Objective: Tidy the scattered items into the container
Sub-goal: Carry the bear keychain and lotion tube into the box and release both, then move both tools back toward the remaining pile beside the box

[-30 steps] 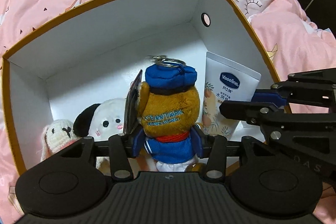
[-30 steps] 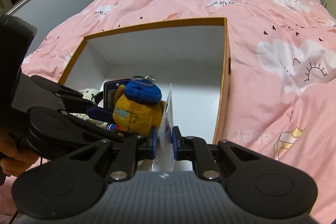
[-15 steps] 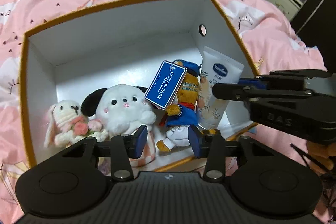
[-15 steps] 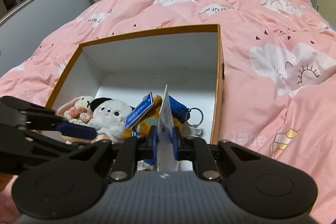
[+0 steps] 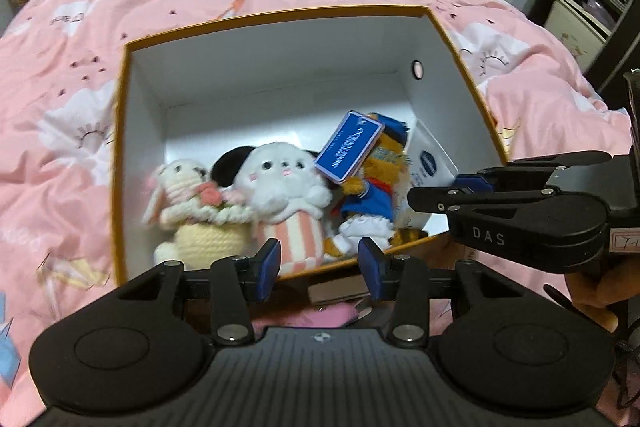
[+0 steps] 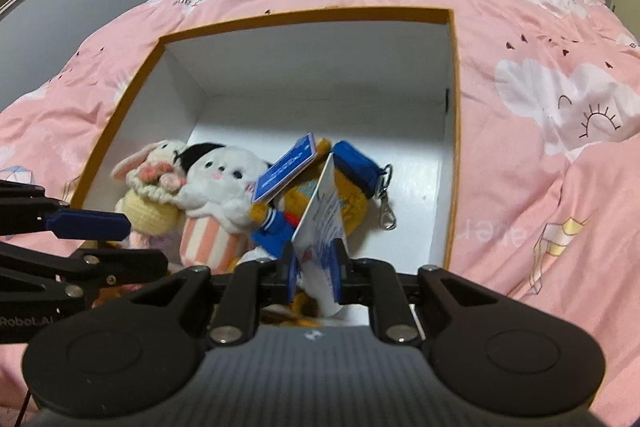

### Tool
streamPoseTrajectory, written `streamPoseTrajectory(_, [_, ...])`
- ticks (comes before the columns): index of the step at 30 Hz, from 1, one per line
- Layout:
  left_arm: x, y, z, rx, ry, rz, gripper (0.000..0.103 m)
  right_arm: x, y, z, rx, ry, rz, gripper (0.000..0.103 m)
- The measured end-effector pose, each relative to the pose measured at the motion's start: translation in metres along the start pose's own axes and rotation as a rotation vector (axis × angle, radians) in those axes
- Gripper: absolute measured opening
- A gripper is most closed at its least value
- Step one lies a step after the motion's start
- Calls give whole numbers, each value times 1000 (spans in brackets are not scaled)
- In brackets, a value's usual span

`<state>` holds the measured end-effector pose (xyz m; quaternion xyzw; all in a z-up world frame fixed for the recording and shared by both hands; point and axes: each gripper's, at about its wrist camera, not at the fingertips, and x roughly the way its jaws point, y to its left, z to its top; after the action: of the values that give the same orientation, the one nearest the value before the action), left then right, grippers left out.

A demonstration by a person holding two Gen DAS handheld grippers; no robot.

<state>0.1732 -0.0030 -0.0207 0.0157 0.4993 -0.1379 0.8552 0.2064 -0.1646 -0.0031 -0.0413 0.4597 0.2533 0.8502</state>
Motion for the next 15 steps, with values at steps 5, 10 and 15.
streamPoseTrajectory(5, [-13,9,-13,-62,-21,-11,51,-5,-2,-3,34,9,42,28])
streamPoseTrajectory(10, [-21,13,-25,-88,-28,5,51,-9,-5,-6,50,5,90,28])
streamPoseTrajectory(15, [-31,17,-35,-87,-36,26,51,-25,-2,-10,25,-36,87,28])
